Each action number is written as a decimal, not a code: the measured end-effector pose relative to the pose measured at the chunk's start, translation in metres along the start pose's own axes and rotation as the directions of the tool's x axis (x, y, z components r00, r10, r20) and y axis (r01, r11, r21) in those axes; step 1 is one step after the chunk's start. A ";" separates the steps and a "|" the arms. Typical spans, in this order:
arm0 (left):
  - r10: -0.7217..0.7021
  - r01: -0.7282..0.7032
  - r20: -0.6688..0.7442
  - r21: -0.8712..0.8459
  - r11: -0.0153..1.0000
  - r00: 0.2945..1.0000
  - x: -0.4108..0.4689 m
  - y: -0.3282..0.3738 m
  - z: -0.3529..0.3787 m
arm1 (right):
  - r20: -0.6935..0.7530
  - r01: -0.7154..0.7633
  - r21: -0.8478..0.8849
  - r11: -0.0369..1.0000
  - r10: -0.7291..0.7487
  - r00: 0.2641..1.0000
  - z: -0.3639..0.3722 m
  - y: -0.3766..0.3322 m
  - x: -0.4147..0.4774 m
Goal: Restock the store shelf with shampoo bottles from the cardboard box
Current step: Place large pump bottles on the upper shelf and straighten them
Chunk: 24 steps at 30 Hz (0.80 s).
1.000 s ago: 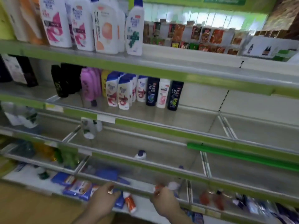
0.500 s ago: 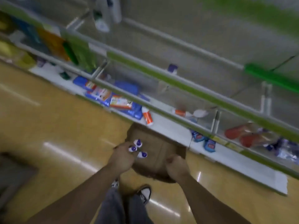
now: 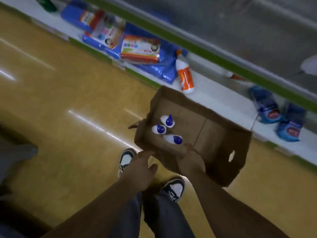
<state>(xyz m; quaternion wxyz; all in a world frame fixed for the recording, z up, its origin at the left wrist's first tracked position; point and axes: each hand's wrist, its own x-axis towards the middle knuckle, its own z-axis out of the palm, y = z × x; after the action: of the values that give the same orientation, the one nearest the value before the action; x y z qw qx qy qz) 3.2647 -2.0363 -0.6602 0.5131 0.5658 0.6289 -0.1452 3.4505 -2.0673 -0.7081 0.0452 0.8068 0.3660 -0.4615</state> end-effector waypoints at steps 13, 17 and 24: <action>0.113 -0.114 -0.050 -0.010 0.993 0.992 0.066 -0.035 0.009 | -0.072 0.026 -0.198 0.980 -0.040 0.997 0.053 -0.010 0.101; 0.128 -0.129 -0.053 -0.015 0.992 0.990 0.067 -0.034 0.003 | -0.080 0.039 -0.192 0.981 -0.055 0.995 0.053 -0.011 0.102; 0.154 -0.155 -0.088 0.001 0.988 0.984 0.042 -0.017 -0.009 | -0.085 0.058 -0.193 0.980 -0.075 0.994 0.008 -0.014 0.068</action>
<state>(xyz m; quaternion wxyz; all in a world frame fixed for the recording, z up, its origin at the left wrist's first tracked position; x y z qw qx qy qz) 3.2525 -2.0116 -0.6973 0.4965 0.6170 0.6055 -0.0780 3.4566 -2.0229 -0.7615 0.0897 0.8064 0.4369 -0.3883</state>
